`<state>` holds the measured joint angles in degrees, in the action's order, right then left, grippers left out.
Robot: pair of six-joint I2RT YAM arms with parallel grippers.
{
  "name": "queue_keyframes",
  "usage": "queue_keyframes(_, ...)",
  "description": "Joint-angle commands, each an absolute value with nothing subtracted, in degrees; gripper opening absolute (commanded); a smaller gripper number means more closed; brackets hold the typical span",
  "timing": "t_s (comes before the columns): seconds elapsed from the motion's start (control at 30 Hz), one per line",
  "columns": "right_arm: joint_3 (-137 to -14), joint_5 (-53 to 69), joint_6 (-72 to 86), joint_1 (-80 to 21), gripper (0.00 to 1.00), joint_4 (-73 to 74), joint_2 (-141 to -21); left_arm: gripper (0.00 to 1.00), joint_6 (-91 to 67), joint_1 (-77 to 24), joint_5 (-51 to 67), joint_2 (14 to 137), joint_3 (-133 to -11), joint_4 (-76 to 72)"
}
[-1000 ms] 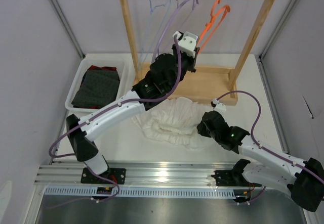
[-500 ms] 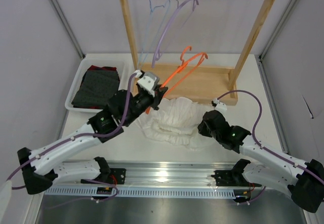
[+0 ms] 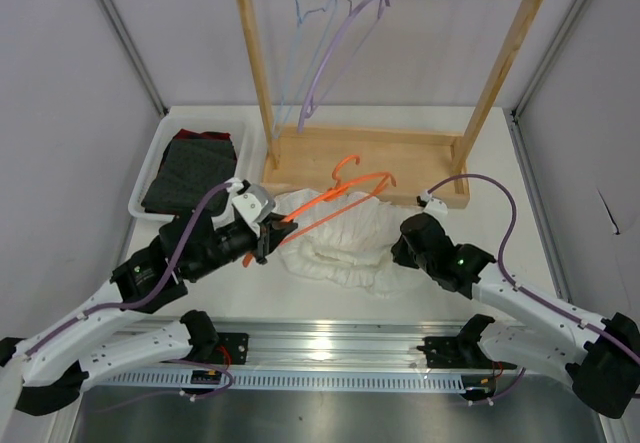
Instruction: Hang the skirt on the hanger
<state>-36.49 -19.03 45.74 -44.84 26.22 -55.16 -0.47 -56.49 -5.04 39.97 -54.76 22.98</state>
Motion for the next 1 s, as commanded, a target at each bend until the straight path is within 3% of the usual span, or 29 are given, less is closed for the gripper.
queue_keyframes(0.0,-39.99,-18.72,44.74,-44.12,0.04,26.89,-55.72,0.00,-0.61,-56.60,1.40,38.85,-58.62,31.62)
queue_keyframes(0.5,-42.80,-15.65,42.36,-39.99,0.00,28.30,-58.36,0.00,-3.69,-56.60,6.33,36.21,-60.56,41.22)
queue_keyframes(0.97,-43.42,-14.15,42.10,-39.37,0.00,27.86,-58.71,0.00,-3.52,-56.60,9.23,39.28,-59.15,40.78)
